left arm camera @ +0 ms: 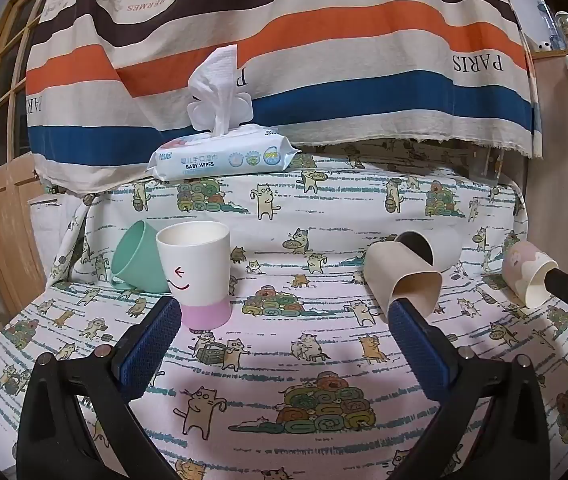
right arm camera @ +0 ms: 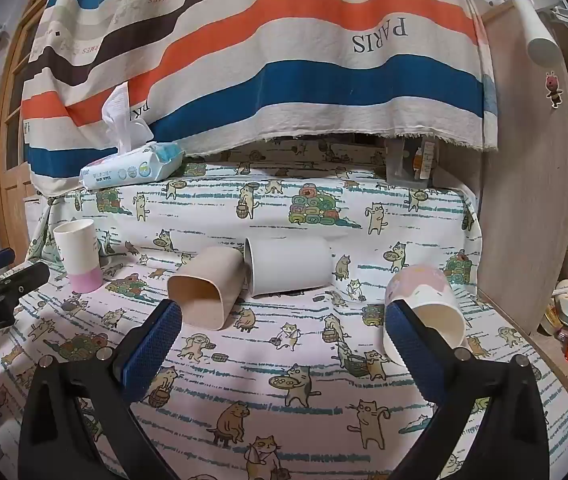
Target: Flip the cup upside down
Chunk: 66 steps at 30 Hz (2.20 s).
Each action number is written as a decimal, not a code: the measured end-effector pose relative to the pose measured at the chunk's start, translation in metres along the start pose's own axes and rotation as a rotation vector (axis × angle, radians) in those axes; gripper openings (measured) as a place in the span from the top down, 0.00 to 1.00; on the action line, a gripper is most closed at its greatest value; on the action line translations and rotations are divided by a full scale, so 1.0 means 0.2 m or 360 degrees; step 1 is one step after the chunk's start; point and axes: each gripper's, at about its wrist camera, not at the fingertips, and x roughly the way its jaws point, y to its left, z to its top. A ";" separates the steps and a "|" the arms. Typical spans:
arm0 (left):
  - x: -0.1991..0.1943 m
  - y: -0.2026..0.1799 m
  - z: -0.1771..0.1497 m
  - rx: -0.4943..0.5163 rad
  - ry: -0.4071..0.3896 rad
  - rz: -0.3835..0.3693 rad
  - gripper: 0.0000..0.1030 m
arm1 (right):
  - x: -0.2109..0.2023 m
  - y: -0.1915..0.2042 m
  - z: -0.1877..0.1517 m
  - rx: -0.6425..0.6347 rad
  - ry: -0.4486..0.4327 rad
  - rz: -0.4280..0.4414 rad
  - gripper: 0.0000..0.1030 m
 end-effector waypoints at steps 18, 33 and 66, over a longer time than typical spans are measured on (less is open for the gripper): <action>0.01 -0.02 0.01 -0.0004 0.0024 -0.0006 0.00 | 0.00 0.00 0.00 0.0001 0.0004 0.0000 0.01; 0.00 0.01 -0.01 -0.0010 0.0016 0.0000 0.00 | 0.01 0.00 0.00 0.0001 0.0007 0.0000 0.01; 0.00 0.01 0.00 -0.0008 0.0019 -0.0001 0.00 | 0.01 0.00 0.00 0.0002 0.0014 0.0000 0.01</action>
